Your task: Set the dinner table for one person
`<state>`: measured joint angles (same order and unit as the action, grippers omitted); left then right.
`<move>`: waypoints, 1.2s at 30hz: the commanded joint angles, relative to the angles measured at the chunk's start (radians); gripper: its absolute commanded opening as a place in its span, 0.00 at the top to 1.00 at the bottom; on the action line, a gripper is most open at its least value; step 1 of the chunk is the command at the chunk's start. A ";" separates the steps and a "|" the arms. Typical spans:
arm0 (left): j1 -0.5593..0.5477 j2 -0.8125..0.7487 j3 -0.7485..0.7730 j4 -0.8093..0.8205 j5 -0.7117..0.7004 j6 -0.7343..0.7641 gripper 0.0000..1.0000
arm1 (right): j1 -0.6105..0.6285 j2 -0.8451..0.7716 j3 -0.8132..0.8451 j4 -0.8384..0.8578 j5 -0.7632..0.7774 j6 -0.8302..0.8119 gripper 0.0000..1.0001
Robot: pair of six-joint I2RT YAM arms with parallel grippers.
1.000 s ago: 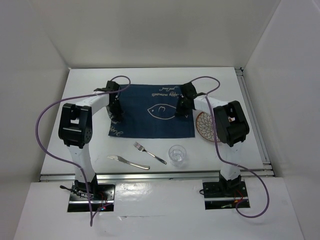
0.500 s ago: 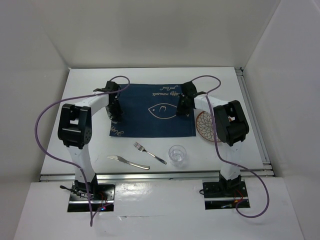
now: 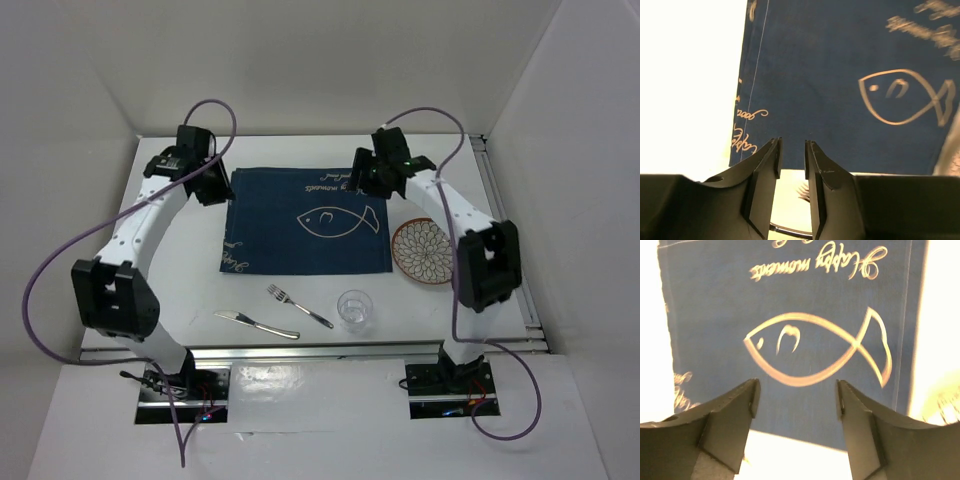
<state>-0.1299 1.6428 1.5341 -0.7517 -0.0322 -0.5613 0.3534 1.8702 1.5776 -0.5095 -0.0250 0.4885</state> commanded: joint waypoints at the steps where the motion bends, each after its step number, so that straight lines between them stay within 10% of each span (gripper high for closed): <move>1: -0.002 -0.125 0.012 -0.057 0.008 0.041 0.58 | 0.029 -0.282 -0.098 -0.095 0.054 0.018 0.26; 8: -0.011 -0.420 -0.198 0.112 0.168 0.104 0.37 | 0.087 -0.739 -0.559 -0.205 -0.019 0.210 0.15; 17: -0.020 -0.459 -0.239 0.140 0.224 0.133 0.38 | 0.185 -0.930 -0.821 -0.310 -0.043 0.369 0.15; 27: -0.030 -0.477 -0.261 0.140 0.203 0.133 0.38 | 0.229 -0.855 -0.921 -0.144 -0.053 0.378 0.34; 36: -0.030 -0.459 -0.261 0.149 0.212 0.143 0.40 | 0.229 -0.810 -0.917 -0.103 -0.044 0.369 0.75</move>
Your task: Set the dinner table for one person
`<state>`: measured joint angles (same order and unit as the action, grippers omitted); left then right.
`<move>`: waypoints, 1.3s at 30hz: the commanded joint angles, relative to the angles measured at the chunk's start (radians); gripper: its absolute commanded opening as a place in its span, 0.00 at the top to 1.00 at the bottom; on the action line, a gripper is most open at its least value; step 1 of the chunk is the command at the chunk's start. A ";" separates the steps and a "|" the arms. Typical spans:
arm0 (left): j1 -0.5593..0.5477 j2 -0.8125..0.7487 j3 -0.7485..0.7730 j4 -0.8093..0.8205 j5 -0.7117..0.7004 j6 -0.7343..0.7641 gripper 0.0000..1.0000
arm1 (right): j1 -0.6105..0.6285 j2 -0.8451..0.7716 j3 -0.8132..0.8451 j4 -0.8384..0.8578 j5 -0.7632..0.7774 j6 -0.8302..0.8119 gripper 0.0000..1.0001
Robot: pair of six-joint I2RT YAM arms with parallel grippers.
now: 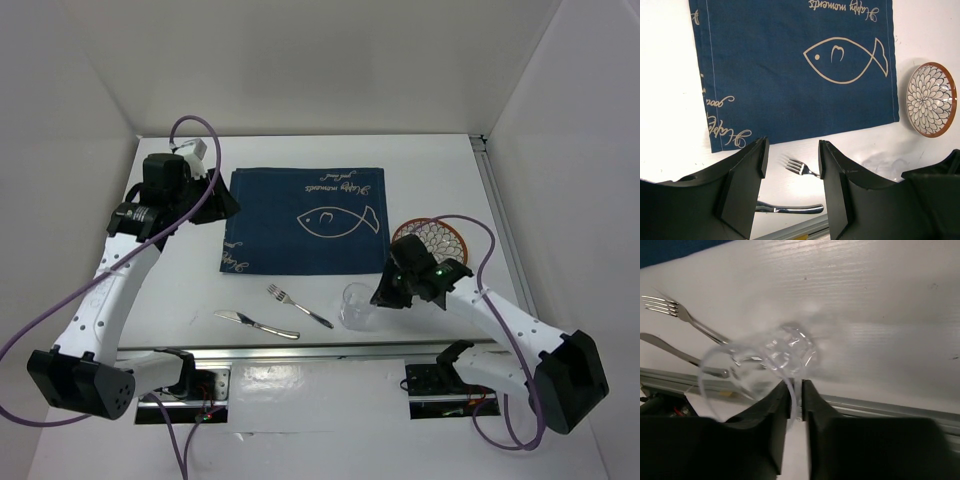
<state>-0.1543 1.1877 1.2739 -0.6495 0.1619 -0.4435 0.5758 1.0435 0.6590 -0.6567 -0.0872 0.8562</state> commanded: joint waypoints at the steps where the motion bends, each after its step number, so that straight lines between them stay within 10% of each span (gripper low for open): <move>1: -0.005 0.007 -0.001 0.047 0.028 0.025 0.40 | 0.016 0.016 0.011 0.033 0.027 0.001 0.81; 4: -0.005 0.018 -0.001 0.047 0.037 0.025 0.40 | 0.016 0.036 0.088 -0.018 0.059 -0.009 1.00; 11: -0.005 0.027 0.044 0.036 0.067 0.043 0.38 | 0.003 0.186 0.529 -0.132 0.286 -0.181 1.00; 25: -0.024 -0.005 0.065 -0.048 0.010 0.065 0.29 | -0.252 1.203 1.658 -0.253 0.287 -0.387 1.00; 39: -0.024 0.052 0.065 -0.098 -0.002 0.072 0.37 | -0.363 1.328 1.646 -0.189 0.195 -0.368 1.00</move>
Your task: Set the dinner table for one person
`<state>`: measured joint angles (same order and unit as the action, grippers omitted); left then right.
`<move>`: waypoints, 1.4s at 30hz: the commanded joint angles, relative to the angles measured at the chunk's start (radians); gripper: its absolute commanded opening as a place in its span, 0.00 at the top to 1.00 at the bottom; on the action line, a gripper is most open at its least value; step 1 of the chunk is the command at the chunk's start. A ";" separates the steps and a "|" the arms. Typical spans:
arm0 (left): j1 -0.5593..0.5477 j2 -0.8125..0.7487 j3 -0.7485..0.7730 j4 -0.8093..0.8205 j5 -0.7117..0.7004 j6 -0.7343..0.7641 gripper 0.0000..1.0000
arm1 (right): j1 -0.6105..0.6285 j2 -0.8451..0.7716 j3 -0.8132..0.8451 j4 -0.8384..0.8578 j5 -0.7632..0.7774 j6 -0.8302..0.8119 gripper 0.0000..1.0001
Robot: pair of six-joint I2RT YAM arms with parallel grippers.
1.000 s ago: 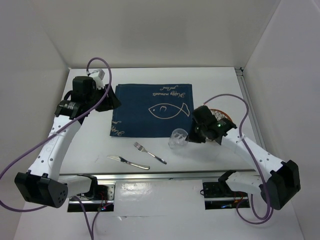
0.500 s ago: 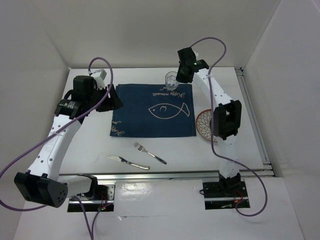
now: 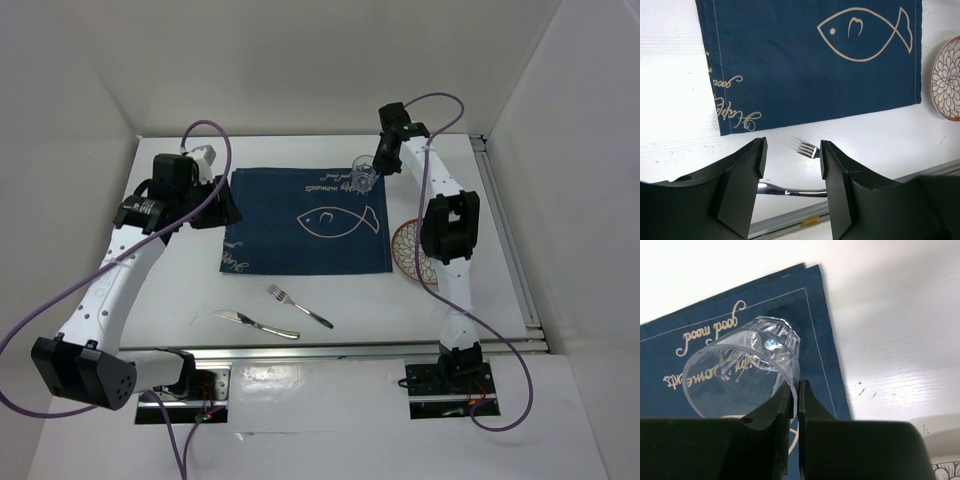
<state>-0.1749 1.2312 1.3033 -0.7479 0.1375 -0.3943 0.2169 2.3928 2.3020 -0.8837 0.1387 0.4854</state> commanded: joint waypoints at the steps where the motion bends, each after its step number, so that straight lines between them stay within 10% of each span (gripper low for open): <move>1: -0.003 0.008 0.036 0.001 0.022 0.023 0.37 | -0.004 -0.006 0.019 0.038 -0.031 -0.010 1.00; 7: -0.003 0.028 0.047 -0.010 0.022 0.032 0.36 | -0.004 0.017 0.008 0.028 -0.042 -0.010 0.98; 9: -0.003 0.019 0.047 -0.010 0.022 0.032 0.33 | -0.004 0.017 0.017 0.038 -0.054 -0.010 0.77; 11: -0.003 0.008 0.047 -0.010 0.022 0.041 0.32 | -0.004 0.002 0.017 0.038 -0.068 -0.010 0.31; 14: -0.003 -0.004 0.037 -0.010 0.022 0.041 0.31 | -0.004 -0.058 0.043 0.048 -0.068 -0.010 0.09; 20: -0.003 -0.013 0.048 -0.001 0.031 0.023 0.31 | -0.013 -0.312 -0.047 0.057 0.004 -0.001 0.06; 33: -0.003 -0.068 0.025 -0.001 0.103 0.014 0.21 | -0.139 -1.245 -1.430 0.236 -0.143 0.439 0.14; 42: -0.012 -0.078 0.025 -0.010 0.135 0.023 0.21 | -0.241 -1.417 -1.641 0.278 -0.168 0.585 0.14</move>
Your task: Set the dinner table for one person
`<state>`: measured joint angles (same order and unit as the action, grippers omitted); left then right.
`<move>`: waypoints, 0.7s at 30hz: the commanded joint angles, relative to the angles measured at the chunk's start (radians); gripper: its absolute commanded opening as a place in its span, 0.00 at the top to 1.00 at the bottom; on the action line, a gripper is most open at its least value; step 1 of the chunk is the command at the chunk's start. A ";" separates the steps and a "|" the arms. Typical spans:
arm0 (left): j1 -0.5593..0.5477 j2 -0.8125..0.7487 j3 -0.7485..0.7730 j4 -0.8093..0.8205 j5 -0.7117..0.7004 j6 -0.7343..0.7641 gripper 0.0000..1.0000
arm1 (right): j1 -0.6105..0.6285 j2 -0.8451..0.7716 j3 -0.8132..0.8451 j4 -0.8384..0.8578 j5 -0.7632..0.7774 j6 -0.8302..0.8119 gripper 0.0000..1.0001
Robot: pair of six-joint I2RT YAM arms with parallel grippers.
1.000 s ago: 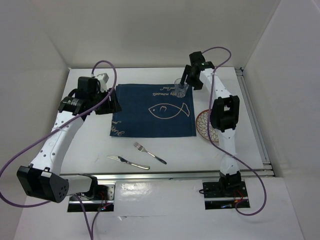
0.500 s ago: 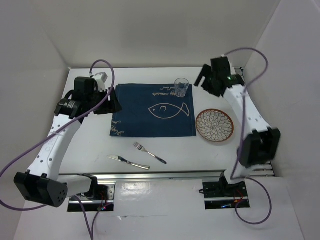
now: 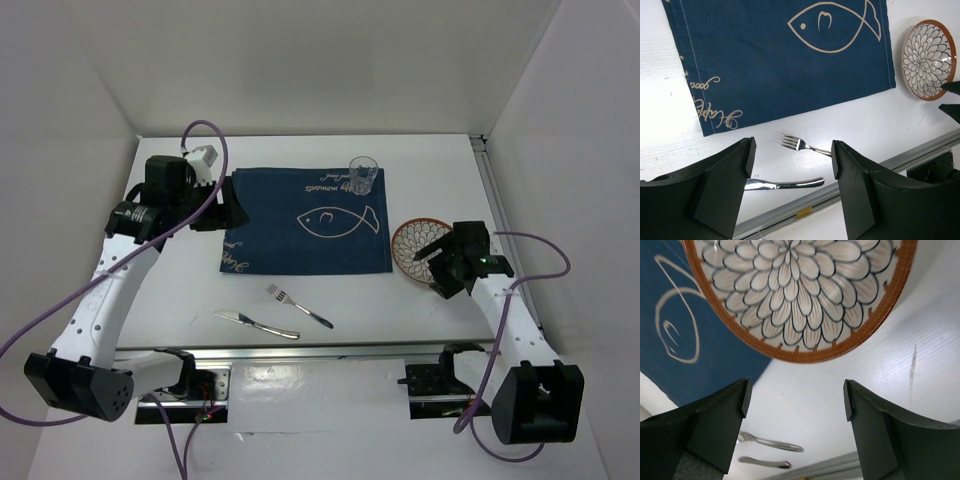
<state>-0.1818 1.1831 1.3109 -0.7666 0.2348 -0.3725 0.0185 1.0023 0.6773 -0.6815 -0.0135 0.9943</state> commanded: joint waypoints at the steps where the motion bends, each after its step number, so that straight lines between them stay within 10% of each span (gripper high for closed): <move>1: -0.005 -0.030 0.017 0.009 0.038 0.001 0.21 | -0.064 -0.018 -0.042 0.104 -0.026 0.086 0.14; 21: -0.005 -0.030 -0.009 0.000 0.057 0.001 0.22 | -0.149 0.203 -0.179 0.379 -0.072 0.115 0.23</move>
<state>-0.1822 1.1572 1.2957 -0.7773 0.2680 -0.3725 -0.1238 1.1759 0.5182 -0.3927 -0.0784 1.1065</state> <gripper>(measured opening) 0.782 0.781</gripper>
